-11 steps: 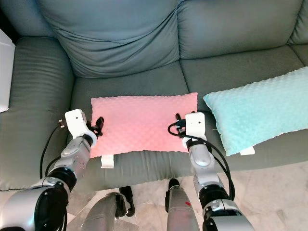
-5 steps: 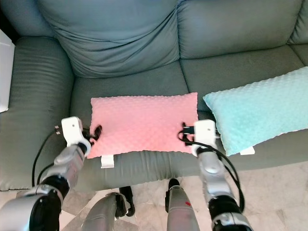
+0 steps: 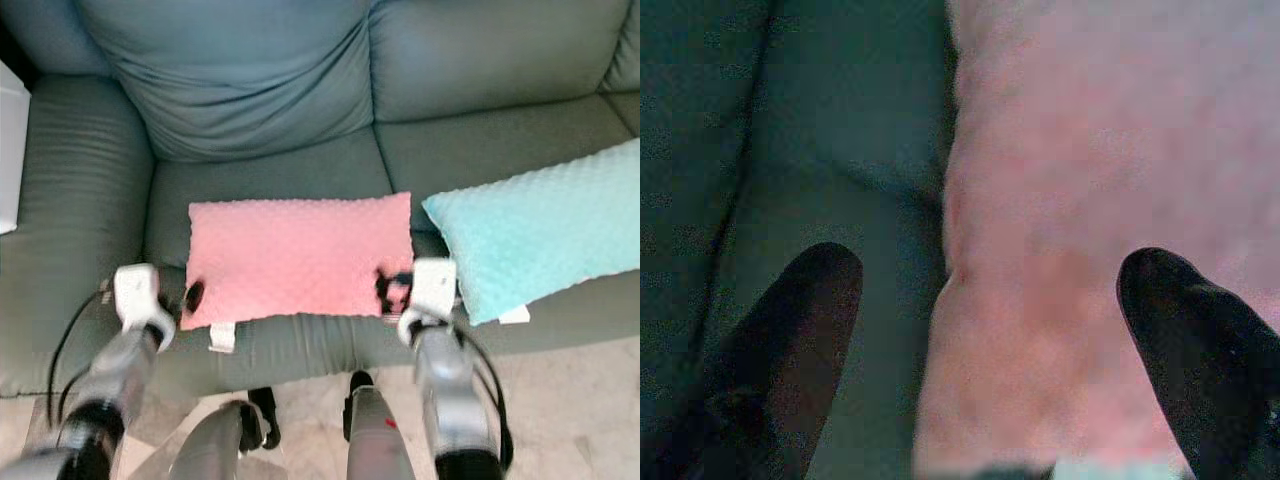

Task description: Move the pillow to the sofa

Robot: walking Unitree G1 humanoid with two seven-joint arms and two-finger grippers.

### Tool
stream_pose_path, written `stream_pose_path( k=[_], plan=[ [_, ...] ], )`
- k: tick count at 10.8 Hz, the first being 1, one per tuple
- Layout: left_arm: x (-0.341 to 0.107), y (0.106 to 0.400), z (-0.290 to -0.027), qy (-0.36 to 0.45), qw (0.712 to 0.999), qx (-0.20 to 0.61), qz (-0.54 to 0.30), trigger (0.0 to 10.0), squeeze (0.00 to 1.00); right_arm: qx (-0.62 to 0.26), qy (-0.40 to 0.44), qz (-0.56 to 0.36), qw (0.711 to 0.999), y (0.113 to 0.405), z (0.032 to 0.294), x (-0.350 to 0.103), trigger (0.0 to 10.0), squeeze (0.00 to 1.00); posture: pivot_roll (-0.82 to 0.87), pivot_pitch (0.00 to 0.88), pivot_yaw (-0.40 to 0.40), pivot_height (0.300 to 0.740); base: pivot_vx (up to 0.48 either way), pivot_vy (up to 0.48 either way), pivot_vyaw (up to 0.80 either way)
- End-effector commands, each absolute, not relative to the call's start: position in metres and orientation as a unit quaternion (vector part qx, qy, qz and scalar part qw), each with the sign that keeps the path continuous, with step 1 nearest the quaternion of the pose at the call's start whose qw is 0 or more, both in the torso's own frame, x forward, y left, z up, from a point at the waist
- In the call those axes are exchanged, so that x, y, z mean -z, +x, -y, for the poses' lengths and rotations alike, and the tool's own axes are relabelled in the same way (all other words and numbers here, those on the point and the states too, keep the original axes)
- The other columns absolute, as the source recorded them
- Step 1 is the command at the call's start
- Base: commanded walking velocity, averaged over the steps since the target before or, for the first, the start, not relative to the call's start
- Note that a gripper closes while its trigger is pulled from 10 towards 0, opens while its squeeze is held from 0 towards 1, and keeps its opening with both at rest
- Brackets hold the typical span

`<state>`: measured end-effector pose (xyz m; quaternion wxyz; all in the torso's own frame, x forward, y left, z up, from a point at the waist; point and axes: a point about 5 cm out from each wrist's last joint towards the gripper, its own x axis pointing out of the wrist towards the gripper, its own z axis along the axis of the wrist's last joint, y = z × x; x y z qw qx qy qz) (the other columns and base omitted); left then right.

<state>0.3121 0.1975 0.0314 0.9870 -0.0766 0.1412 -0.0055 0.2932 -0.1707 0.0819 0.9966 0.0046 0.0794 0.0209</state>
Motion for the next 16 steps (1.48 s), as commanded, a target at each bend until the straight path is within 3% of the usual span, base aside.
stream_pose_path(
  k=[1,3,4,5,10,11,12,16],
  plan=[
    [-0.021,0.299,-0.204,-0.064,0.985,0.012,-0.16,10.0,1.0,-0.037,0.017,-0.107,0.993,0.281,0.165,-0.074,10.0,1.0,-0.16,0.422,0.092,0.74,0.0,0.0,0.0],
    [-0.018,0.282,-0.217,-0.042,0.986,0.011,-0.16,10.0,1.0,-0.087,0.034,-0.179,0.979,0.248,0.159,-0.061,10.0,1.0,-0.15,0.412,0.093,0.74,0.0,0.0,0.0],
    [-0.017,0.277,-0.219,-0.036,0.985,0.014,-0.168,10.0,0.77,-0.1,0.048,-0.244,0.963,0.233,0.163,-0.043,10.0,1.0,-0.15,0.412,0.093,0.74,0.0,0.0,0.0],
    [-0.019,0.276,-0.217,-0.04,0.985,0.026,-0.169,10.0,0.0,-0.108,0.048,-0.273,0.955,0.229,0.166,-0.035,10.0,1.0,-0.15,0.405,0.095,0.74,0.0,0.0,0.0],
    [-0.03,0.269,-0.191,-0.05,0.981,0.088,-0.167,10.0,0.0,-0.099,0.002,-0.295,0.95,0.249,0.204,-0.012,10.0,0.98,-0.12,0.416,0.108,0.74,0.0,0.0,0.0],
    [-0.033,0.266,-0.189,-0.05,0.98,0.091,-0.17,10.0,0.0,-0.116,-0.011,-0.286,0.951,0.255,0.21,-0.008,10.0,0.58,-0.1,0.42,0.111,0.74,0.0,0.0,0.0],
    [-0.035,0.265,-0.189,-0.05,0.98,0.092,-0.171,10.0,0.0,-0.123,-0.006,-0.281,0.952,0.257,0.214,-0.004,10.0,0.0,-0.1,0.423,0.112,0.74,0.0,0.0,0.0],
    [-0.041,0.265,-0.189,-0.048,0.979,0.092,-0.174,10.0,0.0,-0.118,-0.047,-0.253,0.959,0.272,0.225,-0.004,10.0,0.0,-0.08,0.432,0.122,0.74,0.0,0.0,0.0]
  ],
)
